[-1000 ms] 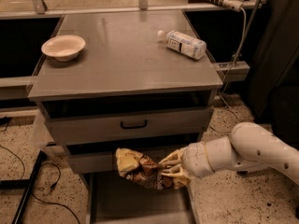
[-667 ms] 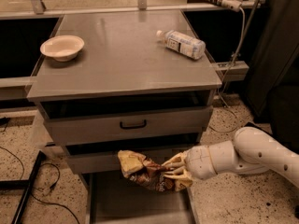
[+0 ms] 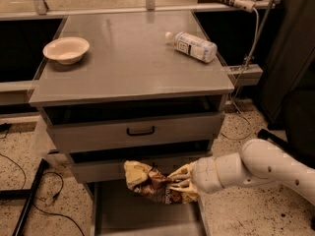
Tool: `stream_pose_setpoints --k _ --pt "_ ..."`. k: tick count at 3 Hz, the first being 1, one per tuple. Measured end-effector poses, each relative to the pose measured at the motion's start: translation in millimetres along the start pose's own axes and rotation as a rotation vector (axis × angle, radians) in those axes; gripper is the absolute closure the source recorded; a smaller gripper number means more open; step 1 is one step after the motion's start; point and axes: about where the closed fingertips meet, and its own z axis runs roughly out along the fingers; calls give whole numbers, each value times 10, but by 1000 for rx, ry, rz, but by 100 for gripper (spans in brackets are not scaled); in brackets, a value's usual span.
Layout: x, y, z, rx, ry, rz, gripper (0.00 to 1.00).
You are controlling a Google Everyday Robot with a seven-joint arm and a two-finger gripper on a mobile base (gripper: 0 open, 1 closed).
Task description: Place brown chip bag into bottom drawer
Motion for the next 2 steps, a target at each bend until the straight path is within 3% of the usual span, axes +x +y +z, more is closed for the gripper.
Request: stream_pose_setpoints --k 1,2 --pt "310 47 301 47 79 39 100" --pt "579 54 437 98 83 61 100"
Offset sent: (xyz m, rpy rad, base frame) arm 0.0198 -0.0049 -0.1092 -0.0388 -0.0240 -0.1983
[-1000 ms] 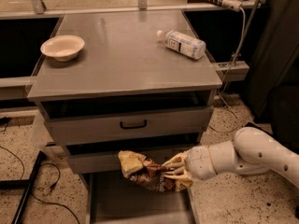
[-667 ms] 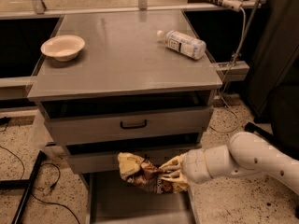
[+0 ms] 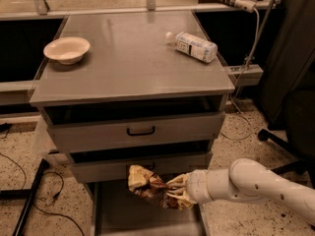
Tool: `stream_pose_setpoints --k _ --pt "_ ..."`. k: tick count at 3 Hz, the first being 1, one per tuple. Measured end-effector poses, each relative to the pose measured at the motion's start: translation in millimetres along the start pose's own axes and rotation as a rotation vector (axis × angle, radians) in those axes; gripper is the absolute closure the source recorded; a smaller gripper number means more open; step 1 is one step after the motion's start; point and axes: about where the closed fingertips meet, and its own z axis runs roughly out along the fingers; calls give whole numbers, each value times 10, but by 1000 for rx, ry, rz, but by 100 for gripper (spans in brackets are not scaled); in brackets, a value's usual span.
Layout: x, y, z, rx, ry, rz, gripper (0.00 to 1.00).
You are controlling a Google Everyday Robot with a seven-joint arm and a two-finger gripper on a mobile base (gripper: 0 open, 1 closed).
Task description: Place brown chip bag into bottom drawer
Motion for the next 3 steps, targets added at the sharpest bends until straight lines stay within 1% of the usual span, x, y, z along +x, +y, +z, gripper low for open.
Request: stream_pose_setpoints --k 1,2,3 --pt "241 55 96 52 -45 -3 100" --pt "243 56 98 52 -45 -3 100" --pt "432 82 229 54 -17 3 100"
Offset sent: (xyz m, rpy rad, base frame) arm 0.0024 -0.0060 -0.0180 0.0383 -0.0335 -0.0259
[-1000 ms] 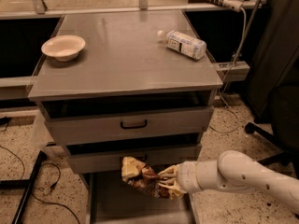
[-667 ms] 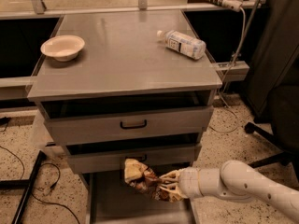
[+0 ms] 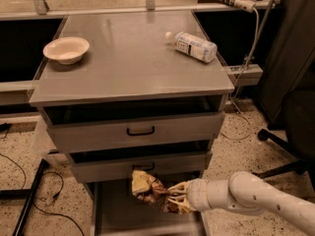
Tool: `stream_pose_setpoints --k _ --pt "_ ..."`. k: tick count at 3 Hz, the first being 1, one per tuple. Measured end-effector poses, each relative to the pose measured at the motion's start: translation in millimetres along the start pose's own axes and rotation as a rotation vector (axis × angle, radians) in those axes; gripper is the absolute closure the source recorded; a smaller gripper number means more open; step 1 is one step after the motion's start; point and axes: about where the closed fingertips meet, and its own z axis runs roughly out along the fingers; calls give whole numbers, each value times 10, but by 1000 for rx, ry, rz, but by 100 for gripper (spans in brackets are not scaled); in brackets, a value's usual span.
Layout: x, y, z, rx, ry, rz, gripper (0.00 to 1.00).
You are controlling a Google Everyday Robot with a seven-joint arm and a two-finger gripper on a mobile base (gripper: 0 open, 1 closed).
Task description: Place brown chip bag into bottom drawer
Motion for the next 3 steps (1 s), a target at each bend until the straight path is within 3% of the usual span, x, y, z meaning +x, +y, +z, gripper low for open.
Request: stream_pose_setpoints --k 2,3 --pt "794 175 446 14 128 -63 100" --pt "1264 221 577 40 184 -132 100"
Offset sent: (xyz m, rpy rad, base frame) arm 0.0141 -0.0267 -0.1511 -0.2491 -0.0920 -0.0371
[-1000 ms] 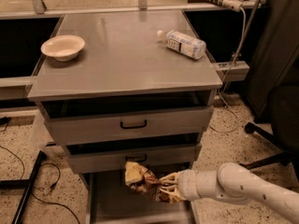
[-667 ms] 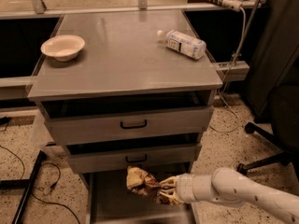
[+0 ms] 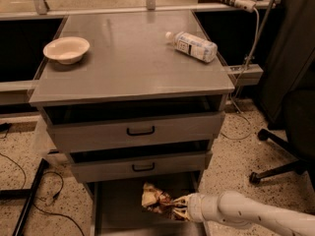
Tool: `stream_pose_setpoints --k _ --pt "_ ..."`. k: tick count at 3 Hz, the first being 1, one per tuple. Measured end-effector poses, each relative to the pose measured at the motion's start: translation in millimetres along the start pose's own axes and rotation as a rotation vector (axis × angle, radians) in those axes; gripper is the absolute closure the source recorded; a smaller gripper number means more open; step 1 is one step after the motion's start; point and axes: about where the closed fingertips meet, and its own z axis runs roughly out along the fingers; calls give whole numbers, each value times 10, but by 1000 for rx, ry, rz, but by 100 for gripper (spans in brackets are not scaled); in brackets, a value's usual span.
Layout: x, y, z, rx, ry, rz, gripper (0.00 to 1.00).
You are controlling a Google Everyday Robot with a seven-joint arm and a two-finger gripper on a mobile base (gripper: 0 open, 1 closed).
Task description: Place brown chip bag into bottom drawer
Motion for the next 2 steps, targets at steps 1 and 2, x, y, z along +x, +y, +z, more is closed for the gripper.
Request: stream_pose_setpoints --k 1,2 --pt "278 136 174 35 59 -51 100" --pt "502 246 389 84 100 -60 100"
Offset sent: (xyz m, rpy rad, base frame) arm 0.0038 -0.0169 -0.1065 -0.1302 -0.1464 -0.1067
